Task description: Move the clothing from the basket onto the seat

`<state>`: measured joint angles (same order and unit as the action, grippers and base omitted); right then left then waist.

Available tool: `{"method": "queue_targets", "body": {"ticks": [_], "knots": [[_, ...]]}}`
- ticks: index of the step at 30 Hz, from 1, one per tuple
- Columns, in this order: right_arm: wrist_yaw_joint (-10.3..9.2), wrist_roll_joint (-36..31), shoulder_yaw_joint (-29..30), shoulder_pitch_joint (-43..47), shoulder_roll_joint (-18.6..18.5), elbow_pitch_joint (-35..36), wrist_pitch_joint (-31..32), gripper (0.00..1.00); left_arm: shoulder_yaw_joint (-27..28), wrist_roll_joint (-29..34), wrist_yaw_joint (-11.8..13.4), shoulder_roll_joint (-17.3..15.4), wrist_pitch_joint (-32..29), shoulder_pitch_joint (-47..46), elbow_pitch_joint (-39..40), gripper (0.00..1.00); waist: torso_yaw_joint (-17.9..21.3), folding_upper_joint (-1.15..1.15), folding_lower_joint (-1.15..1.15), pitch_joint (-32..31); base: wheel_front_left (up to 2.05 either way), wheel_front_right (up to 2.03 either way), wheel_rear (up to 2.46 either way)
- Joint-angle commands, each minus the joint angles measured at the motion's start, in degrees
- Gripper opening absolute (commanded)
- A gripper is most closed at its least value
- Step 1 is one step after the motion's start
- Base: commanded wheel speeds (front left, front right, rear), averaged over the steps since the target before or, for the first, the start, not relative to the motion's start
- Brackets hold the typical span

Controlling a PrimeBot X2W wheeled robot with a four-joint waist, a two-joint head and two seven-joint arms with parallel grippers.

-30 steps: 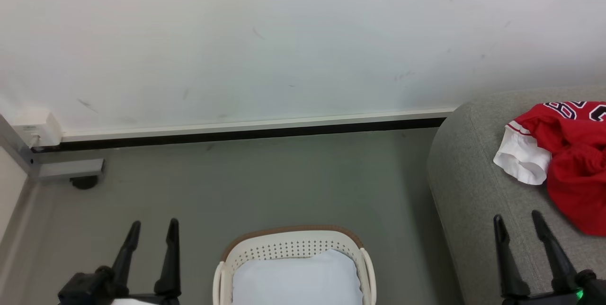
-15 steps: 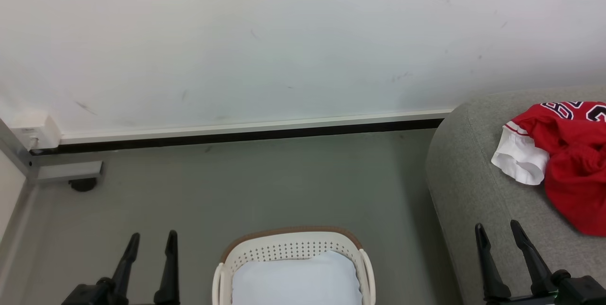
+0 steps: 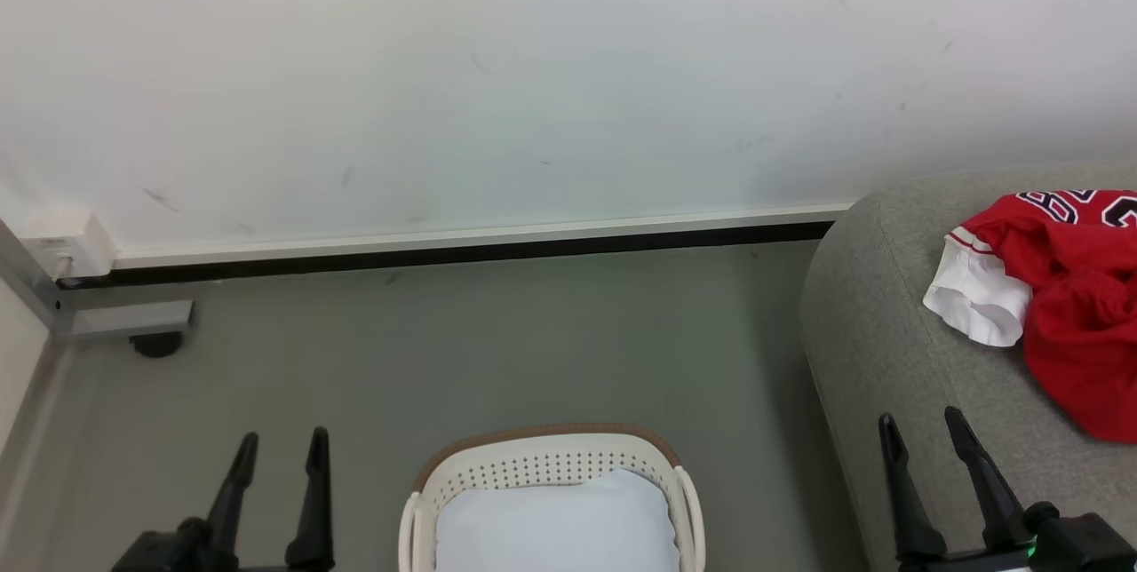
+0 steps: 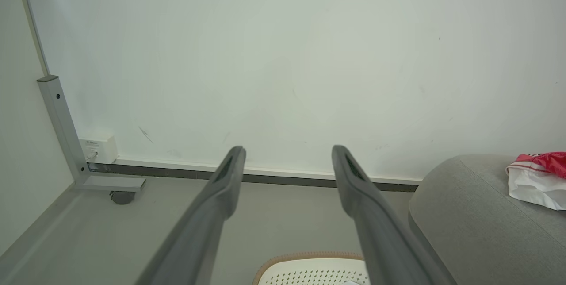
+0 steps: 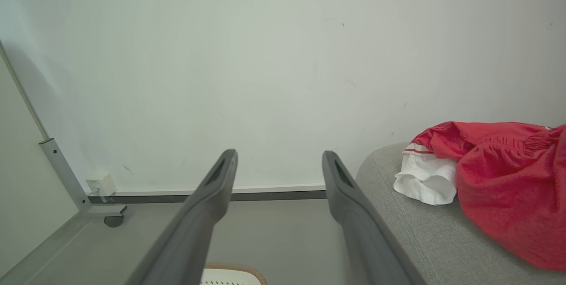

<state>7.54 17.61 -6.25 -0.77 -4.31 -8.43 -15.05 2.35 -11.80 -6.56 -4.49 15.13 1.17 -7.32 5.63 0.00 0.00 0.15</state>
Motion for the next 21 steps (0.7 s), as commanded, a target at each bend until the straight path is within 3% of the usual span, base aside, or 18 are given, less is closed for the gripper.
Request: {"method": "queue_targets", "body": {"ticks": [1, 5, 21], "knots": [[0.0, 0.03, 0.02, 0.0, 0.02, -0.04, 0.0, 0.0, 0.05, 0.02, -0.04, 0.07, 0.0, 0.0, -0.08, 0.0, 0.01, 0.0, 0.0, -0.01, 0.0, 0.0, 0.0], [0.0, 0.51, -0.23, 1.26, 0.39, -1.69, 0.25, 0.0, -0.15, -0.41, 0.02, 0.53, -0.22, 0.7, -2.08, 0.0, -0.01, 0.0, 0.0, -0.01, 0.0, 0.0, 0.0], [-0.01, 17.07, 1.56, -0.24, -0.18, -2.4, 3.96, 0.0, 0.85, -17.34, -0.2, 0.74, -4.82, -1.15, -3.06, 0.0, -0.74, 0.0, 0.0, -0.01, 0.0, 0.0, 0.0]]}}
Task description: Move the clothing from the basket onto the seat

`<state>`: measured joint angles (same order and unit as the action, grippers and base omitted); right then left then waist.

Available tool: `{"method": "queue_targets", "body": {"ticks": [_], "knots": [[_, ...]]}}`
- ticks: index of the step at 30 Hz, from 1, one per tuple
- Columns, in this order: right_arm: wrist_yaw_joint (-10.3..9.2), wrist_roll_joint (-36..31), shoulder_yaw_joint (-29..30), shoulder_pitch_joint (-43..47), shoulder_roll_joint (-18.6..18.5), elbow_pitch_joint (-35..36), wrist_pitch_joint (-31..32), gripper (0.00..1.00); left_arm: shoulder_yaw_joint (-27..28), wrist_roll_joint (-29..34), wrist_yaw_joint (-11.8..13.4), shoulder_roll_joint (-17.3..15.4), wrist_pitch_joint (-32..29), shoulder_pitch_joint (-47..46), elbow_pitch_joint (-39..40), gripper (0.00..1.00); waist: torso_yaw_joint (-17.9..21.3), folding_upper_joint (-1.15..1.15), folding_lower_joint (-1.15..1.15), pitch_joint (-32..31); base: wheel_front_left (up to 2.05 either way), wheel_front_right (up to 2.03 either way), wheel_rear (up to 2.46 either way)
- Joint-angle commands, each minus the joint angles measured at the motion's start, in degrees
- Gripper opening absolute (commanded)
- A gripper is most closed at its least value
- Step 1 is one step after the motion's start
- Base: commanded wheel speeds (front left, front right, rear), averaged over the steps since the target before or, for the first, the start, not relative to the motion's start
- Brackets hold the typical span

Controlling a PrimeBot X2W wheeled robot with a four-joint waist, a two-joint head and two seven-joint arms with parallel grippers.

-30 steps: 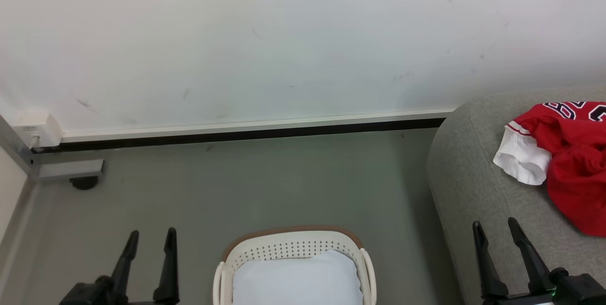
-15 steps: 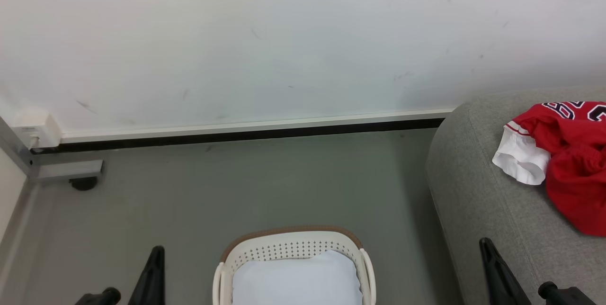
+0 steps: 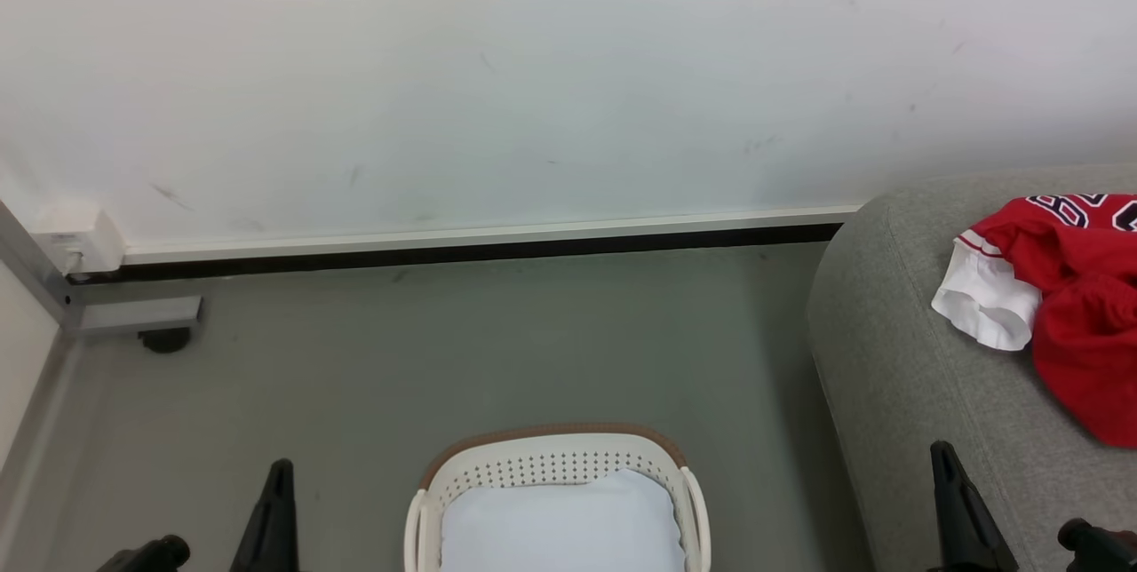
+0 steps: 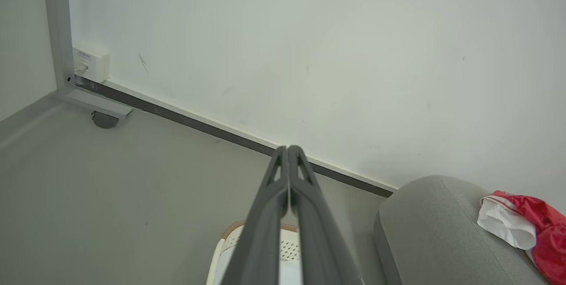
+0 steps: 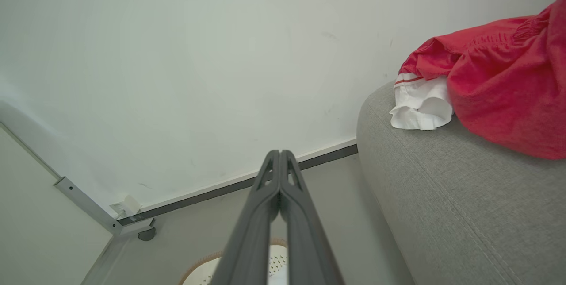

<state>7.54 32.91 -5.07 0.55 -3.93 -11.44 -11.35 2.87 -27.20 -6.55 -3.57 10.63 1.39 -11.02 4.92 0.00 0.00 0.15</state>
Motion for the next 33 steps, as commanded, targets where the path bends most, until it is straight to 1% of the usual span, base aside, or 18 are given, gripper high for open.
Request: {"method": "queue_targets", "body": {"ticks": [1, 3, 5, 6, 22, 33], "knots": [[-0.01, 2.69, 0.5, -1.64, -0.59, 0.57, 0.48, 0.0, 0.36, -2.9, -0.22, -0.17, -0.57, -1.45, 0.61, 0.0, -0.07, 0.0, 0.0, 0.0, 0.0, 0.0, 0.0], [-0.01, 3.58, 0.61, -1.72, -0.61, 0.52, 0.7, 0.0, 0.4, -3.83, -0.24, -0.16, -0.8, -1.54, 0.56, 0.0, -0.12, 0.0, 0.0, 0.0, 0.0, 0.0, 0.0], [-0.02, 6.26, 0.95, -1.98, -0.68, 0.4, 1.33, 0.0, 0.54, -6.61, -0.27, -0.13, -1.52, -1.84, 0.43, 0.0, -0.25, 0.0, 0.0, 0.0, 0.0, 0.0, 0.0], [-0.02, 6.26, 0.95, -1.98, -0.68, 0.4, 1.33, 0.0, 0.54, -6.61, -0.27, -0.13, -1.52, -1.84, 0.43, 0.0, -0.25, 0.0, 0.0, 0.0, 0.0, 0.0, 0.0], [-0.03, 18.86, 2.68, -3.14, -0.85, -0.19, 4.5, 0.0, 1.26, -19.91, -0.48, 0.03, -5.03, -3.27, -0.29, 0.0, -0.97, 0.0, 0.0, 0.01, 0.0, 0.0, 0.0], [-0.04, 26.32, 3.82, -3.78, -0.87, -0.56, 6.5, 0.0, 1.7, -27.74, -0.52, 0.13, -7.19, -4.1, -0.74, 0.0, -1.47, 0.0, 0.0, 0.01, 0.0, 0.0, 0.0]]}}
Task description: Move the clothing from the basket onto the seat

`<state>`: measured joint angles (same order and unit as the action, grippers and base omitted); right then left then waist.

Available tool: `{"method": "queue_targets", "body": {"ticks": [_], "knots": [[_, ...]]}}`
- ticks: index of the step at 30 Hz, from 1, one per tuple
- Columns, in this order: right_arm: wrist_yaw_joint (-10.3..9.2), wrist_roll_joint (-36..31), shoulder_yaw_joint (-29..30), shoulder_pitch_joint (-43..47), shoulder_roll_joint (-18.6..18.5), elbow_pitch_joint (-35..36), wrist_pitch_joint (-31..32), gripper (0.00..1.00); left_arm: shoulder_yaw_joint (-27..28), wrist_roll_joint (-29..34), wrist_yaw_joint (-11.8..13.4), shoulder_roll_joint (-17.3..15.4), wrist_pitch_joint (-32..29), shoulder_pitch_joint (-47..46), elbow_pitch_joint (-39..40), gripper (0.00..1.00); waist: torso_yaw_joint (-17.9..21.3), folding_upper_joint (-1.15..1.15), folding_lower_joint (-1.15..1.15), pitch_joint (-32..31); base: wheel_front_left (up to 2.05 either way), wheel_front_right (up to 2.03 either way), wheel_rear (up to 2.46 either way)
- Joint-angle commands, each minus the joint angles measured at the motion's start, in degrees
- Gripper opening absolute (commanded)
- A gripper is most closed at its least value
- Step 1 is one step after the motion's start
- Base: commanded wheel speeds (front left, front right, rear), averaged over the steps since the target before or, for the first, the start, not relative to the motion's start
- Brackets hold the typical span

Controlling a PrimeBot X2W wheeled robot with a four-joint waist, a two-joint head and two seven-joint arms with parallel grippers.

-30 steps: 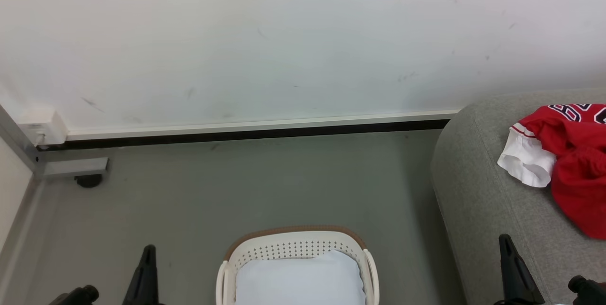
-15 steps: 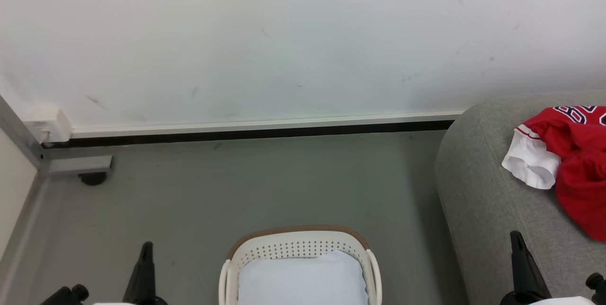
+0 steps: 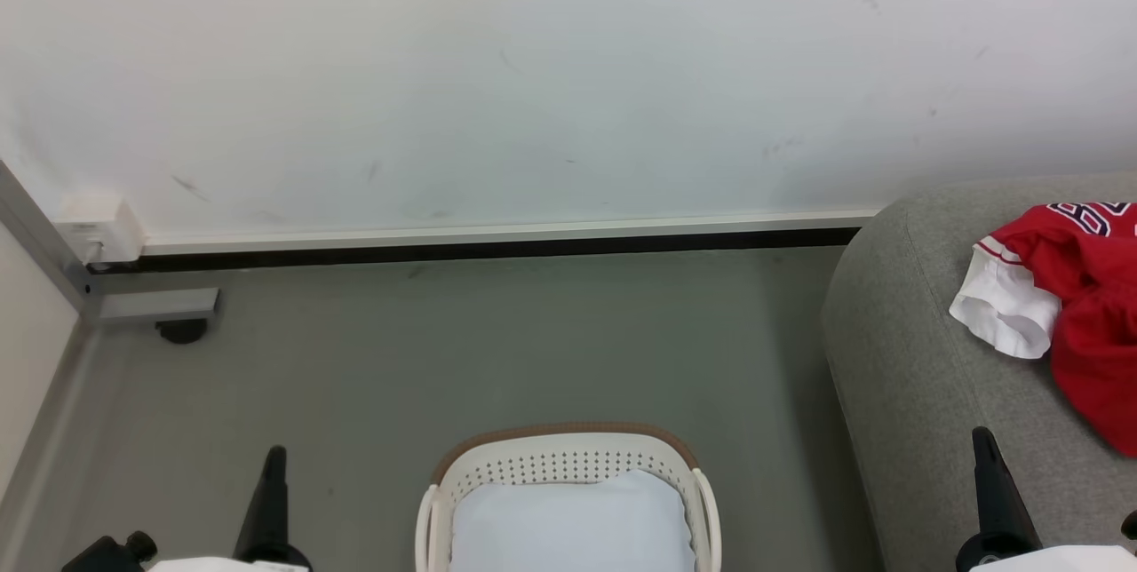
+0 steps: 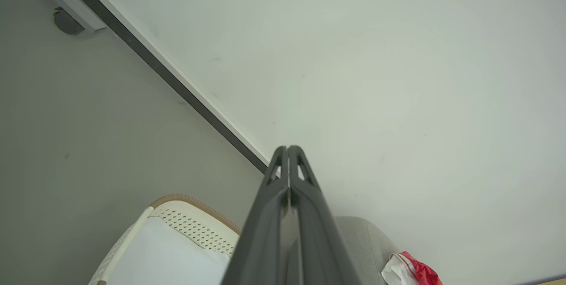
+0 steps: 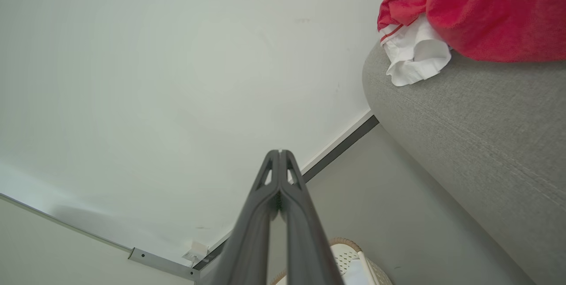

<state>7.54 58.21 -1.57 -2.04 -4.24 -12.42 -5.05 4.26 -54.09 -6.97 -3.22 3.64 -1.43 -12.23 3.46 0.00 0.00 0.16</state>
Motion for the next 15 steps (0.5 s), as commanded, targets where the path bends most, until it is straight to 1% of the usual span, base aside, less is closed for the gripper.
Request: {"method": "queue_targets", "body": {"ticks": [1, 15], "knots": [[-0.04, 1.66, 0.42, -1.25, -0.56, 0.39, 0.39, 0.0, 0.35, -1.49, -0.11, -0.2, -0.35, -1.36, 0.42, 0.0, -0.05, 0.0, 0.0, 0.0, 0.0, 0.0, 0.0], [-0.05, 9.81, 1.8, -1.99, -0.49, -0.05, 2.67, 0.0, 0.85, -10.41, -0.24, -0.1, -2.72, -2.28, -0.12, 0.0, -0.68, 0.0, 0.0, 0.0, 0.0, 0.0, 0.0]]}}
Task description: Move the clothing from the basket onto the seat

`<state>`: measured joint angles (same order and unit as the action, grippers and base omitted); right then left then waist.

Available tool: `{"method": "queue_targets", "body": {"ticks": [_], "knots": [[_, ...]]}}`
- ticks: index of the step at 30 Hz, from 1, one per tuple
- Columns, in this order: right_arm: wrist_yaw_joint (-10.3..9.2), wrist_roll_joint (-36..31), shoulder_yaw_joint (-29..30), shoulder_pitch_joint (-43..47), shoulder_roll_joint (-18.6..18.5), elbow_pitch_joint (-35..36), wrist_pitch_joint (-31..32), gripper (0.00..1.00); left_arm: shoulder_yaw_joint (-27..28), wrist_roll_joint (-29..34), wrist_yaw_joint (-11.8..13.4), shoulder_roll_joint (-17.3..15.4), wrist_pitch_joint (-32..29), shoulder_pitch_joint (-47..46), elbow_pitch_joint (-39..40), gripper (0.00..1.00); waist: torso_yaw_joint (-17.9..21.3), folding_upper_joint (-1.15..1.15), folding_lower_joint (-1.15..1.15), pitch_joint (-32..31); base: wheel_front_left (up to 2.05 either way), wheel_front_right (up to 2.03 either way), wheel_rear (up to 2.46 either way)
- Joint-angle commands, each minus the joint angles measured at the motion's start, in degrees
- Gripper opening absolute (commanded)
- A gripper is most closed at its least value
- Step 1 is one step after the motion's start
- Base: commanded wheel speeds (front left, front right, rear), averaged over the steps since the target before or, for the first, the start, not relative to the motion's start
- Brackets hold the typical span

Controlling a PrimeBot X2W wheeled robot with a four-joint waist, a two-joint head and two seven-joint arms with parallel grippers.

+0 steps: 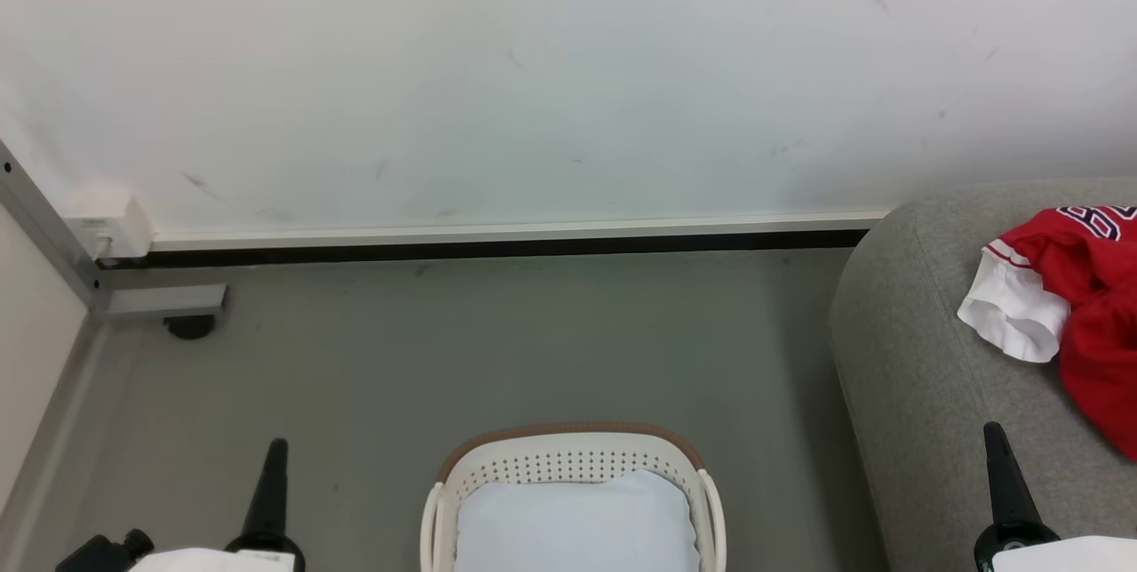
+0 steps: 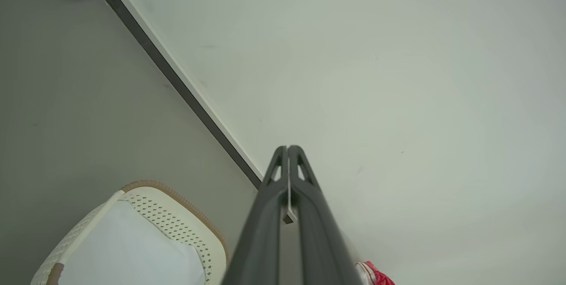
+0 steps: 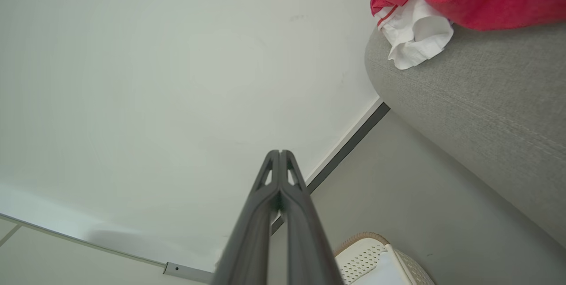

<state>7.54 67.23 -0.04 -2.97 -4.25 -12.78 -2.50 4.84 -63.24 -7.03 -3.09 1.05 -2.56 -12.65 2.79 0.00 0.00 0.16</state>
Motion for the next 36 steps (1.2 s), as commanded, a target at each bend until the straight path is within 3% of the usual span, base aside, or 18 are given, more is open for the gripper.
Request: {"method": "queue_targets", "body": {"ticks": [1, 36], "knots": [[-0.05, 1.32, 0.37, -1.11, -0.47, 0.28, 0.33, 0.0, 0.3, -1.86, -0.2, -0.22, -0.32, -1.21, 0.26, 0.0, -0.05, 0.0, 0.0, 0.0, 0.0, 0.0, 0.0], [-0.08, 17.13, 3.41, -2.61, -0.04, -0.66, 5.01, 0.0, 1.29, -19.11, -0.51, 0.01, -5.04, -2.91, -0.81, 0.0, -1.58, 0.0, 0.0, 0.01, 0.0, 0.0, 0.0]]}}
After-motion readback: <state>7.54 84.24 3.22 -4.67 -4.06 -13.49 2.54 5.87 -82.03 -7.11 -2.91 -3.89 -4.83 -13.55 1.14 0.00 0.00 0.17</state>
